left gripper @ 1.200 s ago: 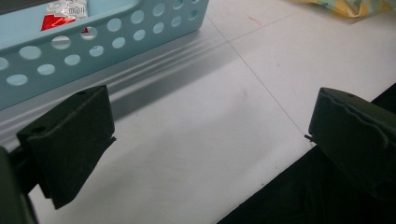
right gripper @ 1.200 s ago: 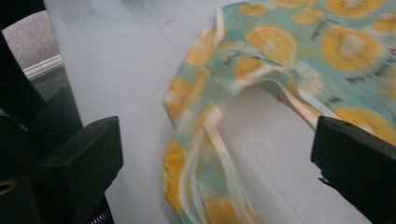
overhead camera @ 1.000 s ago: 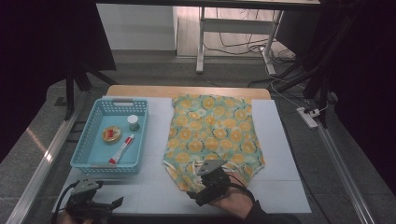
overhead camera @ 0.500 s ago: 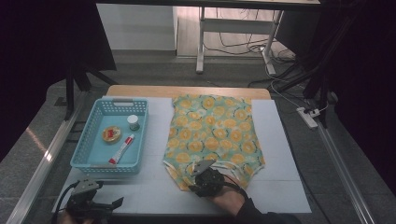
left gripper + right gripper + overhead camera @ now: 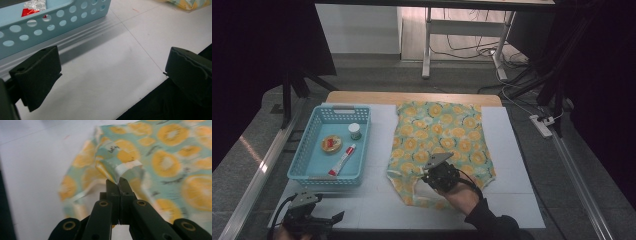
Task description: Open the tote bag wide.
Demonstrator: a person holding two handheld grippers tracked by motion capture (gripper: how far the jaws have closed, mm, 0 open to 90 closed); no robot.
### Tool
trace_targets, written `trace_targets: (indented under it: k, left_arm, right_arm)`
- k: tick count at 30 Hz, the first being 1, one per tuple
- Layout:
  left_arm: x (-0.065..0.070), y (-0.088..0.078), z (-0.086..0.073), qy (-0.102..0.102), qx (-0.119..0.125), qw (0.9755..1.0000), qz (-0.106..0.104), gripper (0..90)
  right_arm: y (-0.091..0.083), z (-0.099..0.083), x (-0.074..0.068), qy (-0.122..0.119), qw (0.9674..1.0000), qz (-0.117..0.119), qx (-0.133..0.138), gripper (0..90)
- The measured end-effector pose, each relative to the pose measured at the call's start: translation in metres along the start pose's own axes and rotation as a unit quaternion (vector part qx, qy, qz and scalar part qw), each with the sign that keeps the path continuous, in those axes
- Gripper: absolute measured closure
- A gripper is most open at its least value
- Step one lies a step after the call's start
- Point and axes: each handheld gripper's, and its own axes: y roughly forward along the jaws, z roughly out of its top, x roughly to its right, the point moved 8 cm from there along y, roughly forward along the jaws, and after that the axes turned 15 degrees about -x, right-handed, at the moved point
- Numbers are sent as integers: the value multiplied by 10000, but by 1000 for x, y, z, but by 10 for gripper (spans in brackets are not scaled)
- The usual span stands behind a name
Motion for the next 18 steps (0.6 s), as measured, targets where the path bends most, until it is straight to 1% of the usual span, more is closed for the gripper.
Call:
trace_targets:
  k: [3, 6, 9, 12, 15, 18]
  left_arm:
    - [0, 0, 0, -4, -7, 10000, -5, 9]
    - [0, 0, 0, -8, -8, 10000, -2, 9]
    - [0, 0, 0, -10, -9, 10000, -3, 9]
    - [0, 0, 0, -12, -5, 10000, -6, 9]
    - [0, 0, 0, -14, -2, 10000, -9, 9]
    - [0, 0, 0, -15, -2, 10000, -13, 9]
  right_arm:
    - [1, 5, 17, 70, 9999, -132, -51, 890]
    - [5, 8, 34, 150, 9995, -247, -106, 889]
    - [13, 10, 47, 222, 9993, -253, -147, 889]
    - [25, 11, 55, 235, 9994, -173, -208, 888]
    - [37, 11, 56, 311, 9993, 30, -198, 885]
    - [47, 8, 56, 295, 9990, 222, -261, 864]
